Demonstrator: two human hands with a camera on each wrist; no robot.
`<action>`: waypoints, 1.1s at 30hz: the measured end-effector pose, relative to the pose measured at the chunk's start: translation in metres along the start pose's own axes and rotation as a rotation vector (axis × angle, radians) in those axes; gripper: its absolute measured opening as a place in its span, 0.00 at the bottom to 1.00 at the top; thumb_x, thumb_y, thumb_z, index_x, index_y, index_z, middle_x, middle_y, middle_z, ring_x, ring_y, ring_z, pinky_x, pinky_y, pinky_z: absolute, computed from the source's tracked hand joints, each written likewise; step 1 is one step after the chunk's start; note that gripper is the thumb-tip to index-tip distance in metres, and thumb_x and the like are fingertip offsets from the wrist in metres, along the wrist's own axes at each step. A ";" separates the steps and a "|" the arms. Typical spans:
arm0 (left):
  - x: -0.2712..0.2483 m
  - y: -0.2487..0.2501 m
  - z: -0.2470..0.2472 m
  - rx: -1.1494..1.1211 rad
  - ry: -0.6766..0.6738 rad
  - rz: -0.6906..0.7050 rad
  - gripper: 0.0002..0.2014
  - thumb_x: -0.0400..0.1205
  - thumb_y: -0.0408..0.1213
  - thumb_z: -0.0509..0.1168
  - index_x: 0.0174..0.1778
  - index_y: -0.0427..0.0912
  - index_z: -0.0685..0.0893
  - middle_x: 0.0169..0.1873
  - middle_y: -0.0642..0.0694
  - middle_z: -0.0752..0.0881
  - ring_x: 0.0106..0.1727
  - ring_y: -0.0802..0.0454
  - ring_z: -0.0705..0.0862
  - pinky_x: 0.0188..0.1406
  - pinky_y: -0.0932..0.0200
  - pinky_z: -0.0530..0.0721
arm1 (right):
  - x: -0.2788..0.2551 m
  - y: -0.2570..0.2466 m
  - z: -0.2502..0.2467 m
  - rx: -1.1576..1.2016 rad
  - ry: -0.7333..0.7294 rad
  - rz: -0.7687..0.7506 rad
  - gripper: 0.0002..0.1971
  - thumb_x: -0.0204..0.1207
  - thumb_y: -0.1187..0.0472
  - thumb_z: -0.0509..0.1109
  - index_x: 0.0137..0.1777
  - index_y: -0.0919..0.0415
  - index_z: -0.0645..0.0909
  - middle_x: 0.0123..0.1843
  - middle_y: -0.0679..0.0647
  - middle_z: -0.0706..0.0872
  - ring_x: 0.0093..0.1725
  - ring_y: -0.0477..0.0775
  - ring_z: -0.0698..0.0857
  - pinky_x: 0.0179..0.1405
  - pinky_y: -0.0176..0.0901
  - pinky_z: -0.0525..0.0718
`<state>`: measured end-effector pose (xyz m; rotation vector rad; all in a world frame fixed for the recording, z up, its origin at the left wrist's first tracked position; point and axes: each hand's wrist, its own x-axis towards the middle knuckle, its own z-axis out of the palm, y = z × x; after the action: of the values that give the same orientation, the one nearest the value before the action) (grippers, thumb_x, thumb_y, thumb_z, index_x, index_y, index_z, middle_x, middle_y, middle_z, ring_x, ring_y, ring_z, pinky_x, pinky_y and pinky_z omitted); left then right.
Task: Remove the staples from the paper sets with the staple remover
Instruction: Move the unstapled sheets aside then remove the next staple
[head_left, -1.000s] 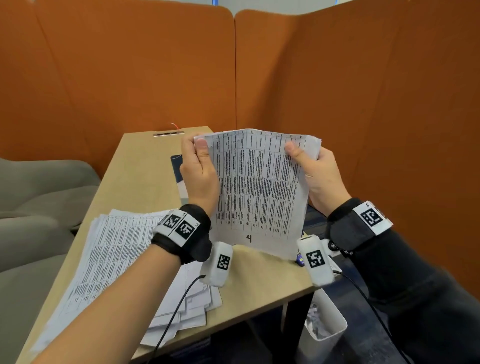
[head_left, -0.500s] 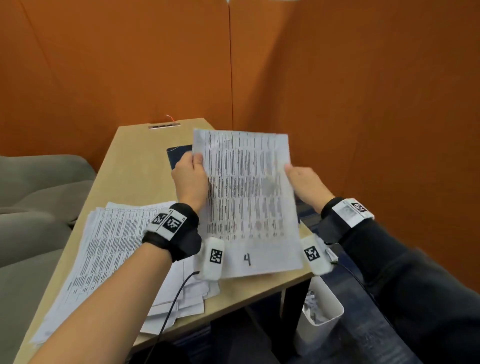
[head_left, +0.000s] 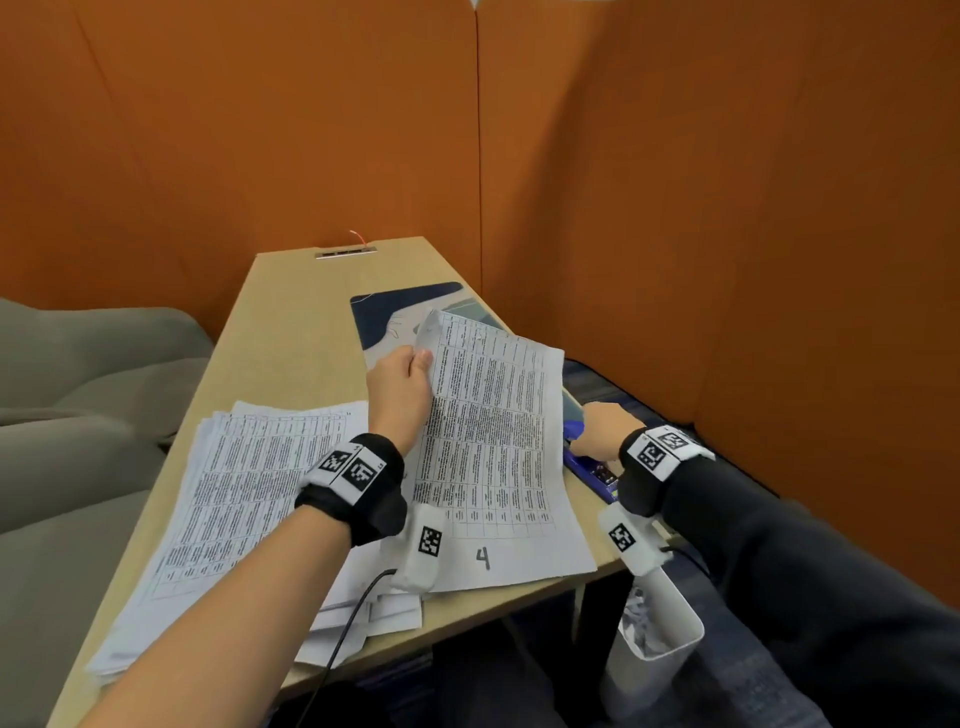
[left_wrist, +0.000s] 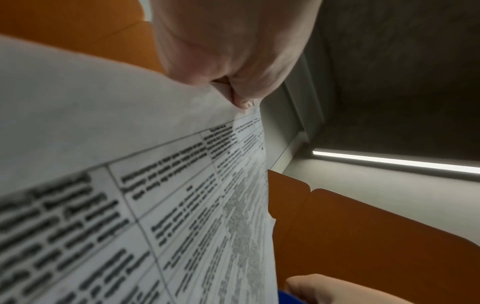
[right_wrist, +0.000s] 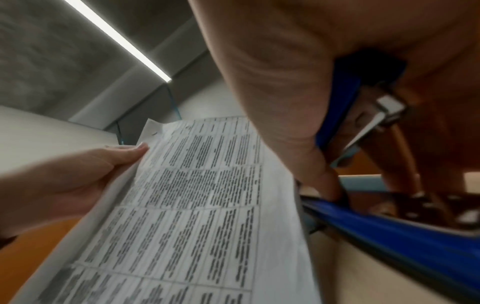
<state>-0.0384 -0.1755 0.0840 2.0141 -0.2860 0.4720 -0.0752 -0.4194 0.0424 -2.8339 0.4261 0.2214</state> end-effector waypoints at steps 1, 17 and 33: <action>-0.002 0.001 -0.001 -0.006 0.005 -0.002 0.21 0.87 0.35 0.57 0.25 0.46 0.65 0.24 0.51 0.68 0.27 0.54 0.65 0.27 0.57 0.62 | 0.001 0.005 -0.001 0.055 0.012 0.005 0.10 0.77 0.58 0.70 0.42 0.60 0.71 0.39 0.55 0.79 0.35 0.54 0.79 0.26 0.42 0.71; -0.020 0.048 0.028 -0.123 -0.058 0.230 0.24 0.88 0.37 0.57 0.81 0.45 0.63 0.28 0.59 0.73 0.27 0.62 0.71 0.29 0.68 0.70 | -0.047 -0.051 -0.130 1.284 0.846 -0.452 0.04 0.81 0.51 0.68 0.49 0.46 0.75 0.42 0.47 0.82 0.41 0.49 0.83 0.43 0.43 0.85; -0.031 0.077 0.042 -0.093 -0.104 0.258 0.28 0.88 0.39 0.56 0.84 0.40 0.56 0.24 0.53 0.73 0.25 0.59 0.71 0.30 0.58 0.65 | -0.048 -0.094 -0.118 1.031 0.647 -0.522 0.17 0.78 0.45 0.68 0.31 0.51 0.71 0.30 0.50 0.78 0.37 0.71 0.83 0.40 0.61 0.83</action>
<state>-0.0876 -0.2483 0.1132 1.9226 -0.6255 0.5053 -0.0784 -0.3537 0.1864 -1.8135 -0.1055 -0.7958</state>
